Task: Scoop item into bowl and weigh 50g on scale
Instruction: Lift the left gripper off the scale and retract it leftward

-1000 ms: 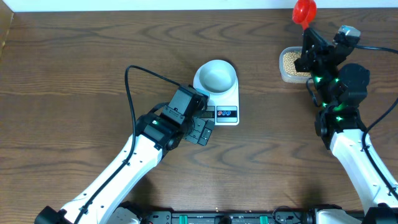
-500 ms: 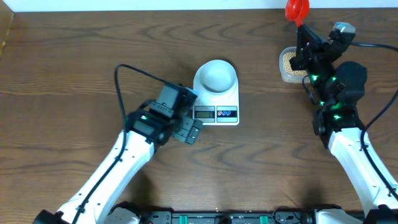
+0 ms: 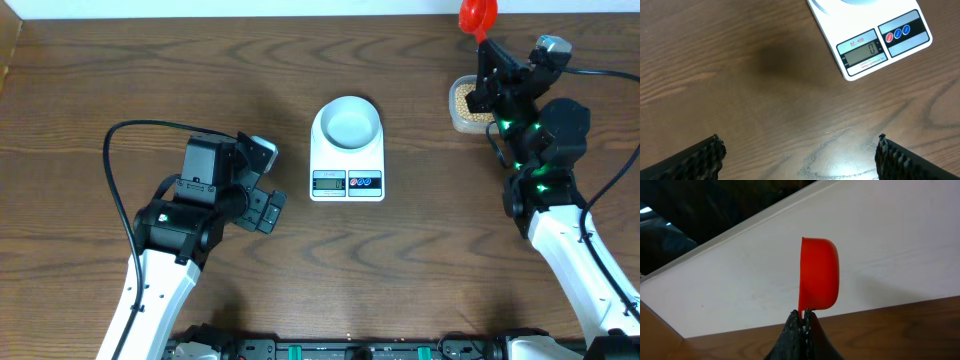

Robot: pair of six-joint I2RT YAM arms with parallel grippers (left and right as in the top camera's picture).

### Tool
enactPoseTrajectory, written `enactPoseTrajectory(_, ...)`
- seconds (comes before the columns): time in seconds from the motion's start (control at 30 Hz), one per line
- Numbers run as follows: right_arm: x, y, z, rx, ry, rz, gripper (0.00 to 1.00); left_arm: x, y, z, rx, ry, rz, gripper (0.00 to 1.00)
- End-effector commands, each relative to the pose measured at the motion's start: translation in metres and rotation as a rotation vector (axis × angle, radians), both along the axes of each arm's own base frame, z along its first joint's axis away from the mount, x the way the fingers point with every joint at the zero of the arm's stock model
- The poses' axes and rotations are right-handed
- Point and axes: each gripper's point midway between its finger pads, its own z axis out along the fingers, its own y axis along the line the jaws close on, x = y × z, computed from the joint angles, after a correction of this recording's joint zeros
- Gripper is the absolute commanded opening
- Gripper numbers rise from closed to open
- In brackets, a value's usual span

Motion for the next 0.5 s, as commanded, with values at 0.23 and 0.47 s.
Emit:
enactPoseTrajectory(0.23, 0.0026, 0.0018, 0.0113, -0.005, -0.025, 0.002, 0.01, 0.0022, -0.0013, 0.007, -0.013, -0.016, -0.008, 0.98)
enactPoseTrajectory(0.47, 0.0038, -0.001, 0.0098, -0.004, -0.02, -0.016, 0.01, 0.0081, 0.0033, 0.0104, -0.038, -0.03, 0.039, 0.98)
